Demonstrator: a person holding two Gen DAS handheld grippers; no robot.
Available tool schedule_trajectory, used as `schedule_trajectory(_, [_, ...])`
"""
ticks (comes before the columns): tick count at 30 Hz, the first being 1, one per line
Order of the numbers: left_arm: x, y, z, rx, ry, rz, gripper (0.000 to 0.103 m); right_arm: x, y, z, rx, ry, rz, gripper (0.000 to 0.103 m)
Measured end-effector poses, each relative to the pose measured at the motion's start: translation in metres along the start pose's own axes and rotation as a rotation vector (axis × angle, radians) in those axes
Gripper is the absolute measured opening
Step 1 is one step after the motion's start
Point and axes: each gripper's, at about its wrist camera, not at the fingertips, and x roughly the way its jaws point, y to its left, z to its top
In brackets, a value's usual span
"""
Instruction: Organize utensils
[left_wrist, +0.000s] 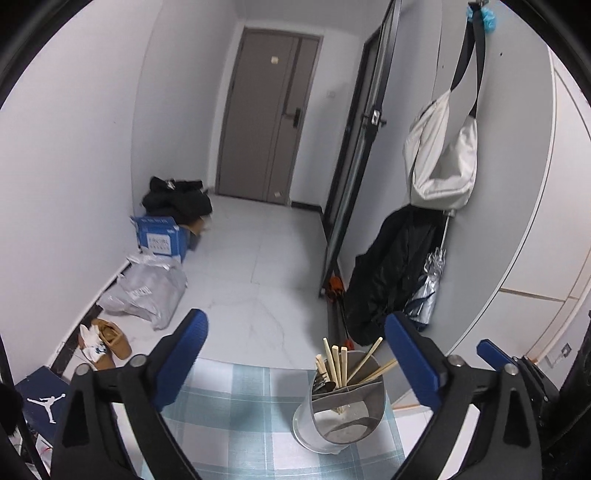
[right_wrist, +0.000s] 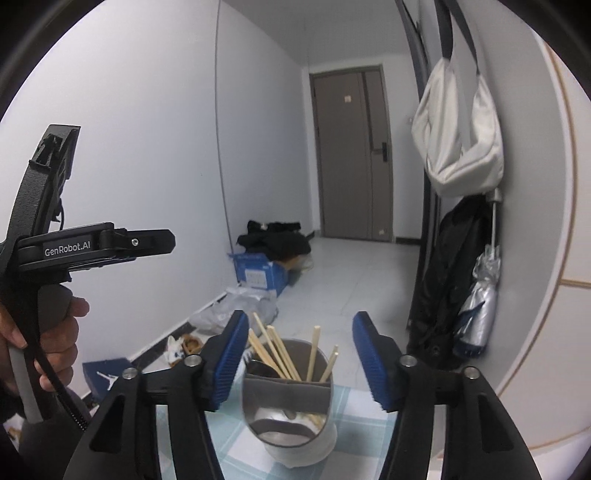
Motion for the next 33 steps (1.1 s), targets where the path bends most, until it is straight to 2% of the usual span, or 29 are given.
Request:
schedule_trajectory(8, [-0.034, -0.003, -0.014, 0.024, -0.086, 0.030, 0.102, -0.038, 0.019, -0.008, 0.005, -0.078, -0.027, 0.082])
schedule_trajectory(15, [-0.054, 0.000, -0.036, 0.036, -0.131, 0.038, 0.102, -0.062, 0.030, -0.023, 0.018, -0.106, -0.034, 0.087])
schedule_trajectory(25, [-0.063, 0.007, -0.066, 0.024, -0.168, 0.060, 0.102, -0.078, 0.034, -0.052, 0.027, -0.122, -0.040, 0.091])
schedule_trajectory(33, [-0.041, 0.018, -0.086, 0.019, -0.137, 0.069, 0.102, -0.068, 0.034, -0.078, 0.055, -0.109, -0.057, 0.093])
